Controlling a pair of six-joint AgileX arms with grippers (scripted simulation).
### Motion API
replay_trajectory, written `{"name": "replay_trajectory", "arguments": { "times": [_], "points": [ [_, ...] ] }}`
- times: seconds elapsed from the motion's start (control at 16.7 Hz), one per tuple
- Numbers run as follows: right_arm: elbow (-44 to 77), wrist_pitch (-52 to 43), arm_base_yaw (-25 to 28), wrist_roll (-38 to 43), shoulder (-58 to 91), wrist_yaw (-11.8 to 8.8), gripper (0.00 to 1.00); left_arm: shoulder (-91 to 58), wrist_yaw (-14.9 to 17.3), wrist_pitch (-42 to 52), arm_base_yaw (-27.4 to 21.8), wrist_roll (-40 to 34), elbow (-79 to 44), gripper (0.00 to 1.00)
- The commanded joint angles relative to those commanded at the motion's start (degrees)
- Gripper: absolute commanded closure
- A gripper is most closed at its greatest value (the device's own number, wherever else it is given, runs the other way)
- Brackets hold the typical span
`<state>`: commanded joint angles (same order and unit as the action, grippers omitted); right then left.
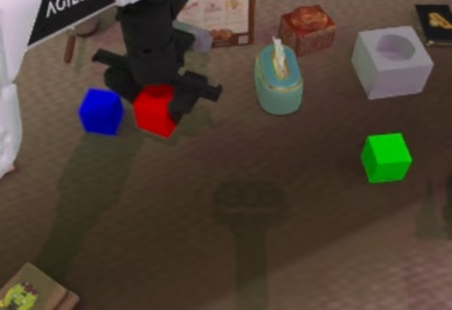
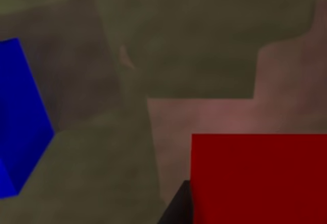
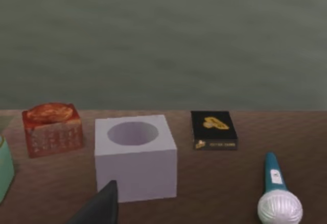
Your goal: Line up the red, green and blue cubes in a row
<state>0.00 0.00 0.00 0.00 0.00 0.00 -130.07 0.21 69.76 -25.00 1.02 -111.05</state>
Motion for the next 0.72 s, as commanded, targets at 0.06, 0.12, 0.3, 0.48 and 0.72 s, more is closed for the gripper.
{"name": "replay_trajectory", "arguments": {
  "times": [0.06, 0.12, 0.3, 0.48, 0.72],
  "points": [
    [0.0, 0.0, 0.0, 0.0, 0.0, 0.0, 0.00, 0.1, 0.0, 0.0, -0.1, -0.1, 0.1, 1.00],
    [0.0, 0.0, 0.0, 0.0, 0.0, 0.0, 0.00, 0.4, 0.0, -0.1, -0.3, -0.9, 0.5, 1.00],
    [0.0, 0.0, 0.0, 0.0, 0.0, 0.0, 0.00, 3.2, -0.2, -0.9, -2.0, -6.5, 3.9, 1.00],
    [0.0, 0.0, 0.0, 0.0, 0.0, 0.0, 0.00, 7.5, -0.4, -2.0, -4.4, -15.7, 9.6, 1.00],
    [0.0, 0.0, 0.0, 0.0, 0.0, 0.0, 0.00, 13.6, -0.7, -3.5, -8.0, -29.4, 17.7, 1.00]
  ]
}}
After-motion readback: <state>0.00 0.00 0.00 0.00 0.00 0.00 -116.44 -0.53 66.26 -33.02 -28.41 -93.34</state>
